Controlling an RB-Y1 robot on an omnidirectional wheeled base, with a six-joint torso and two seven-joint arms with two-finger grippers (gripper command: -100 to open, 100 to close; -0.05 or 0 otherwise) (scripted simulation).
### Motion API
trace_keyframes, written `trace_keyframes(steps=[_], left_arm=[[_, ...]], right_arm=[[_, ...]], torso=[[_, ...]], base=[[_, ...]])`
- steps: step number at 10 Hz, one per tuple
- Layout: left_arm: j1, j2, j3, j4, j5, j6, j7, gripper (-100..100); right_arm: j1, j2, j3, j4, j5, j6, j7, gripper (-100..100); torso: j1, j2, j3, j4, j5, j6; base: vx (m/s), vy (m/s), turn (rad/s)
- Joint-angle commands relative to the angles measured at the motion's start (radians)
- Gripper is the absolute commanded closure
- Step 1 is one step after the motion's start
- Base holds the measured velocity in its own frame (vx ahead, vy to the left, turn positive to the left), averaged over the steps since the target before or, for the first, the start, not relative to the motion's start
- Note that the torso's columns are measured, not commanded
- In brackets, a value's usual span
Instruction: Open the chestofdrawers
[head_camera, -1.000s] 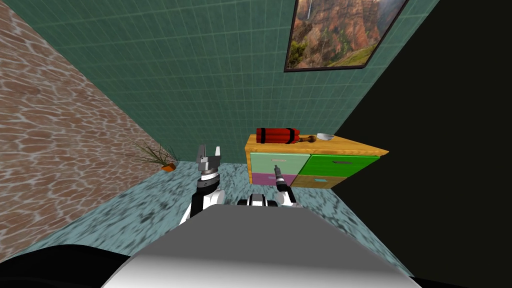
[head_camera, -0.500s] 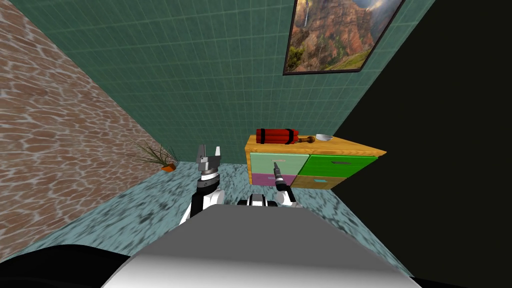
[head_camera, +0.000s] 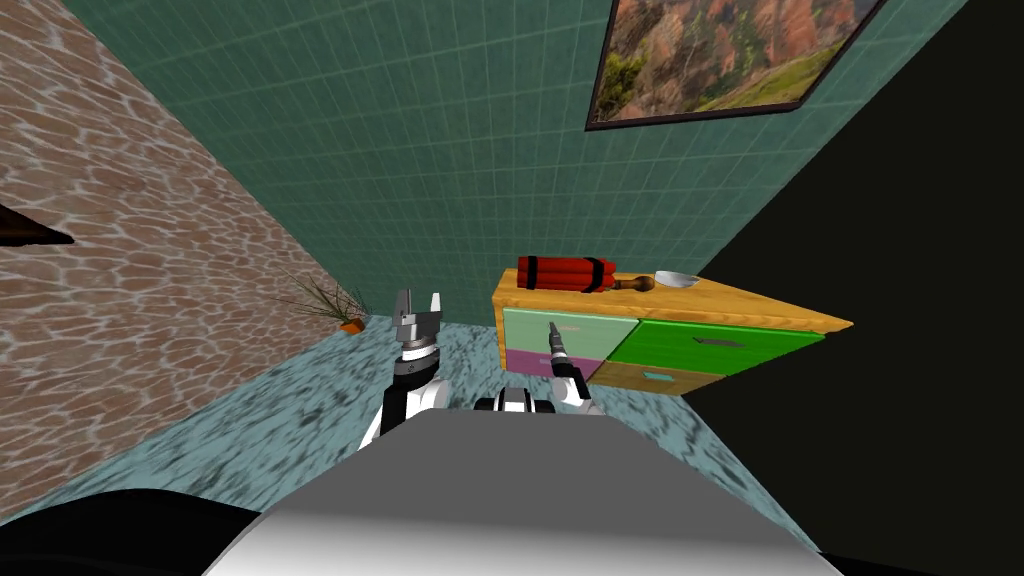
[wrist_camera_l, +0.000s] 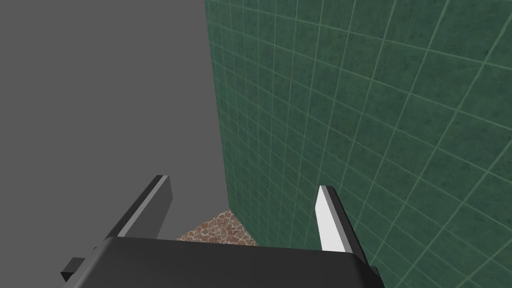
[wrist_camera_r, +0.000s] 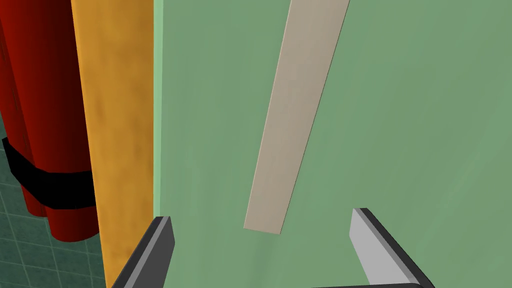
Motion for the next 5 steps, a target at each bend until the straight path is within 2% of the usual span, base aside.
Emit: trace_keyframes(steps=[1,2,3,4,5], left_arm=[[0.0,0.0,0.0,0.0,0.0,0.0,0.0,0],[0.0,0.0,0.0,0.0,0.0,0.0,0.0,0],[0.0,0.0,0.0,0.0,0.0,0.0,0.0,0],[0.0,0.0,0.0,0.0,0.0,0.0,0.0,0],[0.0,0.0,0.0,0.0,0.0,0.0,0.0,0]], right_arm=[[0.0,0.042,-0.079,0.012,0.019,0.003,0.019,-100],[0.0,0.042,-0.093,0.012,0.019,0.003,0.019,-100],[0.004,0.078,-0.131,0.019,0.036,0.004,0.036,-100],[0.004,0.078,-0.161,0.019,0.036,0.004,0.036,-100],[0.008,0.114,-0.192,0.026,0.054,0.005,0.053,-100]], torso=[[0.001,-0.002,-0.001,-0.001,0.0,-0.001],[0.003,-0.006,-0.004,-0.002,0.001,0.001],[0.005,-0.01,-0.006,-0.003,0.001,0.001],[0.004,-0.01,-0.006,-0.003,0.001,-0.001],[0.002,-0.008,-0.005,-0.003,0.001,0.0]], base=[[-0.088,-0.076,0.297],[-0.039,-0.033,-0.024],[-0.044,-0.054,0.382],[-0.05,-0.068,0.316],[-0.068,-0.081,0.408]])
